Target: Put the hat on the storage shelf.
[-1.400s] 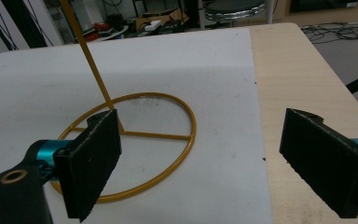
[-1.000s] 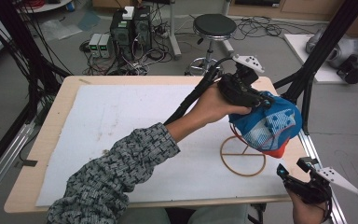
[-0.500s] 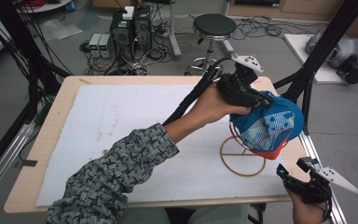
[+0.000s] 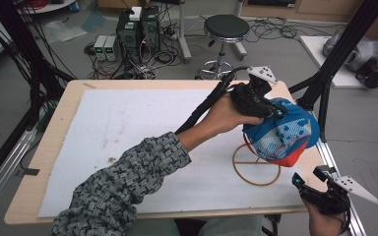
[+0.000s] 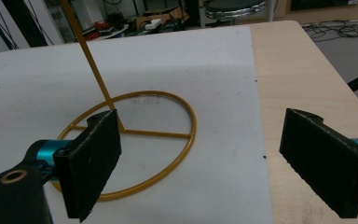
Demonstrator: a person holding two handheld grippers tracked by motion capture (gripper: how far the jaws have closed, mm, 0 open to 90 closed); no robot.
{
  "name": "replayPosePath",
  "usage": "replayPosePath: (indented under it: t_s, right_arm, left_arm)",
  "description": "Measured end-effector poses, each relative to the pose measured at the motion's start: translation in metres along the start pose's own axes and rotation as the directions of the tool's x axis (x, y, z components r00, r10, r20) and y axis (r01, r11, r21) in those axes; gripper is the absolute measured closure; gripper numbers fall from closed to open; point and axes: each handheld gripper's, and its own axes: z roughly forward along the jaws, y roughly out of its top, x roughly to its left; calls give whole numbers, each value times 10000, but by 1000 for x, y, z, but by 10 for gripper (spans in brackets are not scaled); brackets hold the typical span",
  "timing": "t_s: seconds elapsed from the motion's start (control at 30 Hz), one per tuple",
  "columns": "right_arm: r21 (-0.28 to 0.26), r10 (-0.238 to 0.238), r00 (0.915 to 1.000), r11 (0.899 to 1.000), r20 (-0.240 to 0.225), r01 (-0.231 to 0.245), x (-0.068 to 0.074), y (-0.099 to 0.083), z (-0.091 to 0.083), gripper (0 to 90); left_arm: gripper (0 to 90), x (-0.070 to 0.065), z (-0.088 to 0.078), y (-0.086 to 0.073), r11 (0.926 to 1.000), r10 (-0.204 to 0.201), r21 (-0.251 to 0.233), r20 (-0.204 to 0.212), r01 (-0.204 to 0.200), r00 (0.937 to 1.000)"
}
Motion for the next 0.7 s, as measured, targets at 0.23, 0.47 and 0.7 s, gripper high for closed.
replayPosePath:
  t_s: [0.23, 0.47, 0.7]
  right_arm:
    - [8, -55, 10000, 10000, -18, 55, -1, 0, 0, 115]
    - [-23, -4, 10000, 10000, -23, 4, -1, 0, 0, 115]
    - [-14, -28, 10000, 10000, -26, 28, -1, 0, 0, 116]
  left_arm:
    - [890, 4, 2, -5, 9997, 98, -205, 57, -96, 9999]
    - [879, 5, 3, -6, 9994, 292, -191, 74, -290, 9995]
    - [763, 4, 7, -8, 9988, 487, -43, 21, -487, 9988]
